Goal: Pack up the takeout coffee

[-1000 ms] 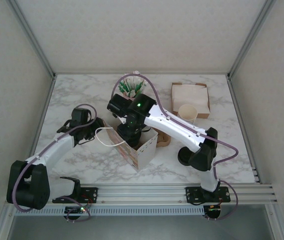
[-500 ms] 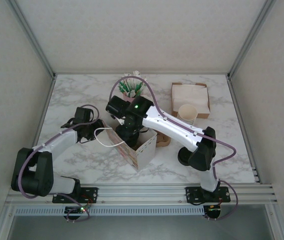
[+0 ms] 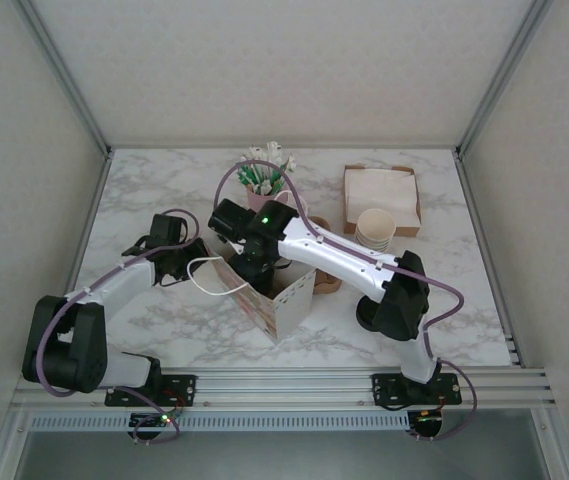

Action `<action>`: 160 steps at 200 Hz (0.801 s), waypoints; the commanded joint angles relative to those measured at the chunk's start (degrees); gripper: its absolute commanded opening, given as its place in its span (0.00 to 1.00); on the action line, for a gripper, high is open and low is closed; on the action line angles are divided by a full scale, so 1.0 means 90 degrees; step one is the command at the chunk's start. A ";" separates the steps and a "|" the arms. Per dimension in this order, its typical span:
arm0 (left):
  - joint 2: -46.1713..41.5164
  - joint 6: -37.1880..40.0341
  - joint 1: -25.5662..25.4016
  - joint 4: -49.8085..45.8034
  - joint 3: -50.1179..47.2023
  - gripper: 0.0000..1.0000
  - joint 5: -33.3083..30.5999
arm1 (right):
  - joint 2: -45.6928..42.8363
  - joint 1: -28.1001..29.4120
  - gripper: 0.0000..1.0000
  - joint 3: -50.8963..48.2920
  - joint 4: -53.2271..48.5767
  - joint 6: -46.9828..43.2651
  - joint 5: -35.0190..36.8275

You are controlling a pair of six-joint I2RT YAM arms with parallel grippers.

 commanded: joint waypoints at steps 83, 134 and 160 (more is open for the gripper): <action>0.0054 0.0072 0.0054 0.0042 0.0079 0.53 0.0086 | -0.0230 0.0062 0.50 -0.0265 -0.0120 -0.0007 0.0319; 0.0025 0.0076 0.0059 0.0022 0.0064 0.53 0.0087 | -0.0445 0.0085 0.50 -0.0331 0.0403 -0.0073 0.0504; 0.0035 0.0066 0.0055 0.0005 0.0064 0.53 0.0088 | -0.0511 0.0112 0.50 -0.0311 0.0560 -0.0106 0.0611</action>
